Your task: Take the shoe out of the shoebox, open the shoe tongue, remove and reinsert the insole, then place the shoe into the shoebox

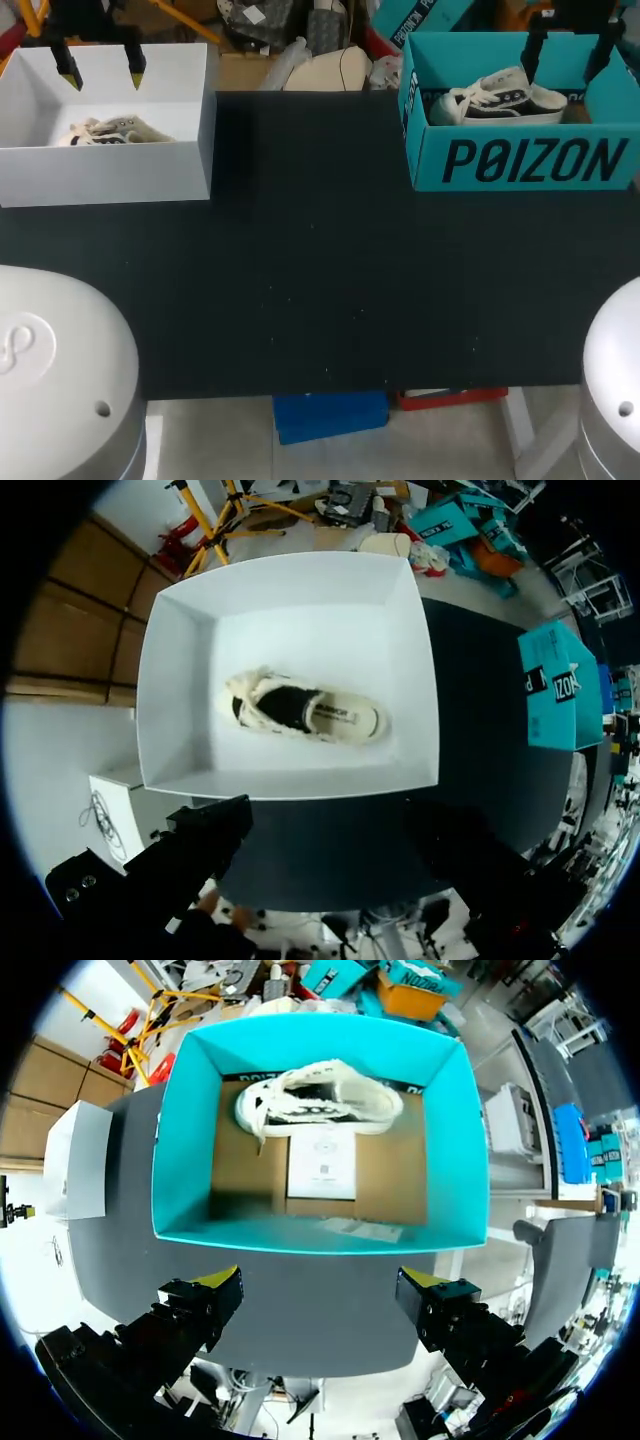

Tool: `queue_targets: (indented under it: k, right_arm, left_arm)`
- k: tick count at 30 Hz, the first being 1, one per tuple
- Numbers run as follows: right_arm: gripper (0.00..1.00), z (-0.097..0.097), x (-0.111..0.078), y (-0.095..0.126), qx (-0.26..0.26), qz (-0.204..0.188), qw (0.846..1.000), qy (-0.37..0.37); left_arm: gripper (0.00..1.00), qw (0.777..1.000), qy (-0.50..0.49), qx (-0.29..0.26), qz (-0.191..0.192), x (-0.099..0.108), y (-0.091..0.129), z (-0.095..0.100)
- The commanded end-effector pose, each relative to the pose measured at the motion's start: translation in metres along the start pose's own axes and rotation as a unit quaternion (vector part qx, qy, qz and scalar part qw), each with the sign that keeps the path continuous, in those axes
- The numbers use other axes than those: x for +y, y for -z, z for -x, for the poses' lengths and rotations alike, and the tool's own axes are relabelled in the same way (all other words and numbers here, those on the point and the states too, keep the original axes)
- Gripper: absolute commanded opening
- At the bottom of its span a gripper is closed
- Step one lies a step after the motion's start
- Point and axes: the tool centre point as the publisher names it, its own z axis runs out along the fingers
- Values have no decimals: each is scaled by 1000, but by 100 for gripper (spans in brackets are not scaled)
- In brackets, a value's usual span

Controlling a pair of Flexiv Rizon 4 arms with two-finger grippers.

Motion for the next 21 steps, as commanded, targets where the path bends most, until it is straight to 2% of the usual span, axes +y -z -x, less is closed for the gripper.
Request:
queue_targets:
  k: [1, 2, 3, 5, 6, 7, 8, 21]
  right_arm:
    - [100, -5, 2, -1, 3, 5, 999, 44]
    - [100, -7, 3, -2, -3, 6, 997, 80]
    - [100, -10, 4, -3, -3, 10, 989, 148]
    - [100, -11, 5, -1, -10, 36, 965, 258]
    - [100, -13, 4, 3, -31, 60, 934, 352]
    - [100, -17, -4, 6, -48, 75, 891, 445]
    - [100, -18, -17, 9, -46, 73, 840, 536]
    - [100, -18, -17, 9, -46, 73, 840, 536]
  left_arm:
    - [100, 1000, 0, 0, 0, 0, 0, 0]
    - [100, 1000, 0, 0, 0, 0, 0, 0]
    - [100, 1000, 0, 0, 0, 0, 0, 0]
    - [100, 1000, 0, 0, 0, 0, 0, 0]
    - [100, 1000, 0, 0, 0, 0, 0, 0]
    - [100, 1000, 0, 0, 0, 0, 0, 0]
    - [100, 1000, 0, 0, 0, 0, 0, 0]
    - [100, 1000, 0, 0, 0, 0, 0, 0]
